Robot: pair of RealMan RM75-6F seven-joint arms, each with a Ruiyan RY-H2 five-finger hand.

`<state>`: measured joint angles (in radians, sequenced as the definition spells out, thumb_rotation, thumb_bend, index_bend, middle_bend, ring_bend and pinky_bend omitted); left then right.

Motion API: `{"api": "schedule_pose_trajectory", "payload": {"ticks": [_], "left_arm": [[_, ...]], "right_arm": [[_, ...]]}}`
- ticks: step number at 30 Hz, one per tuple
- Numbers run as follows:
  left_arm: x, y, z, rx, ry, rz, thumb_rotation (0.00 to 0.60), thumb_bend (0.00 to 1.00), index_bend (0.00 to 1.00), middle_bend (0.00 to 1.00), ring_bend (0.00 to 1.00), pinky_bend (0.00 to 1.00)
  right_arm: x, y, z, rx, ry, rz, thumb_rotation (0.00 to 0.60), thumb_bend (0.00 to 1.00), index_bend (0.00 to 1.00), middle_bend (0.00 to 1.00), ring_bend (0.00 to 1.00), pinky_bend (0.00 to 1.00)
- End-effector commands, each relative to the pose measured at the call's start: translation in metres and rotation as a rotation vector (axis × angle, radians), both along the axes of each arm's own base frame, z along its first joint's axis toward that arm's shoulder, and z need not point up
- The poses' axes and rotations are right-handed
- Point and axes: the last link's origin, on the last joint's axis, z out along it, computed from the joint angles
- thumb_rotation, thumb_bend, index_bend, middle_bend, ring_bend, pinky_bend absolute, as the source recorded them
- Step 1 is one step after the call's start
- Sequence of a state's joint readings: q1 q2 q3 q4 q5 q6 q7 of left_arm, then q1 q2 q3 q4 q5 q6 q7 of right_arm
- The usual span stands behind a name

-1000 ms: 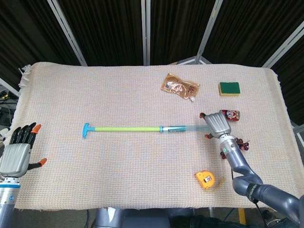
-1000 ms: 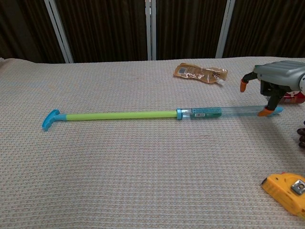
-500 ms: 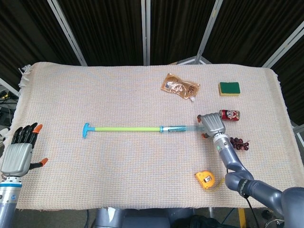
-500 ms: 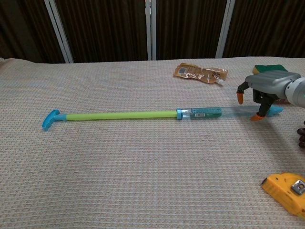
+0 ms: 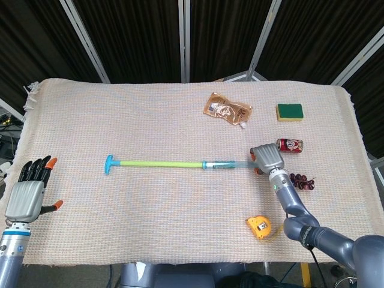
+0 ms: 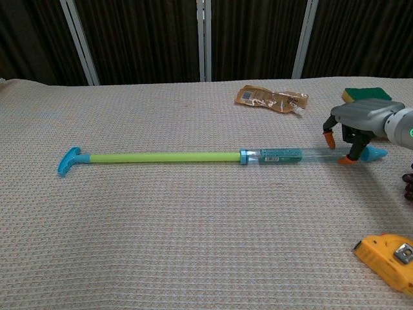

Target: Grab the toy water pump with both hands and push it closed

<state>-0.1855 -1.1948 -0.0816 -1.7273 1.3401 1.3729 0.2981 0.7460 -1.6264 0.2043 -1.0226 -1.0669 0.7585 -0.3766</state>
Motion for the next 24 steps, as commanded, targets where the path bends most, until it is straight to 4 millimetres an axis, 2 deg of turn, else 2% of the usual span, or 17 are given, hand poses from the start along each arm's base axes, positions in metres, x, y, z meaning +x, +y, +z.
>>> {"api": "schedule_pose_trajectory", "payload": {"ticks": [1, 3, 5, 8, 10, 13, 15, 19, 20, 24], "left_arm": [[0.000, 0.002, -0.002, -0.007, 0.004, -0.001, 0.600, 0.00, 0.00, 0.00, 0.00, 0.00], [0.001, 0.006, -0.005, -0.015, 0.005, -0.005, 0.600, 0.00, 0.00, 0.00, 0.00, 0.00], [0.002, 0.012, -0.008, -0.022, 0.010, -0.013, 0.600, 0.00, 0.00, 0.05, 0.04, 0.04], [0.008, 0.028, -0.019, -0.043, 0.018, -0.045, 0.600, 0.00, 0.00, 0.37, 0.35, 0.29], [0.012, 0.041, -0.029, -0.071, 0.008, -0.070, 0.600, 0.05, 0.00, 0.57, 0.55, 0.51], [0.020, 0.064, -0.046, -0.112, 0.004, -0.125, 0.600, 0.18, 0.08, 0.70, 0.69, 0.79], [0.025, 0.076, -0.056, -0.132, 0.003, -0.154, 0.600, 0.25, 0.17, 0.74, 0.74, 0.89], [0.035, 0.104, -0.079, -0.174, -0.004, -0.195, 0.600, 0.30, 0.29, 0.79, 0.78, 0.97], [0.038, 0.114, -0.091, -0.209, 0.003, -0.193, 0.600, 0.31, 0.30, 0.79, 0.78, 0.97], [0.039, 0.127, -0.106, -0.238, 0.017, -0.177, 0.600, 0.34, 0.33, 0.79, 0.78, 0.98]], "right_arm": [[0.001, 0.001, 0.000, 0.001, -0.003, 0.004, 0.600, 0.24, 0.62, 1.00, 1.00, 1.00], [0.002, 0.003, 0.000, 0.003, -0.008, 0.006, 0.600, 0.27, 0.64, 1.00, 1.00, 1.00], [0.003, 0.004, 0.001, 0.007, -0.012, 0.008, 0.600, 0.29, 0.64, 1.00, 1.00, 1.00], [0.005, 0.008, 0.002, 0.016, -0.018, 0.011, 0.600, 0.29, 0.64, 1.00, 1.00, 1.00], [0.007, 0.011, 0.004, 0.019, -0.022, 0.012, 0.600, 0.29, 0.64, 1.00, 1.00, 1.00], [0.009, 0.014, 0.006, 0.026, -0.034, 0.006, 0.600, 0.31, 0.65, 1.00, 1.00, 1.00], [0.010, 0.016, 0.007, 0.030, -0.035, 0.001, 0.600, 0.32, 0.65, 1.00, 1.00, 1.00], [0.012, 0.020, 0.008, 0.030, -0.029, -0.008, 0.600, 0.32, 0.66, 1.00, 1.00, 1.00], [0.012, 0.021, 0.009, 0.029, -0.028, -0.016, 0.600, 0.32, 0.66, 1.00, 1.00, 1.00], [0.012, 0.022, 0.010, 0.026, -0.022, -0.024, 0.600, 0.32, 0.66, 1.00, 1.00, 1.00]]}}
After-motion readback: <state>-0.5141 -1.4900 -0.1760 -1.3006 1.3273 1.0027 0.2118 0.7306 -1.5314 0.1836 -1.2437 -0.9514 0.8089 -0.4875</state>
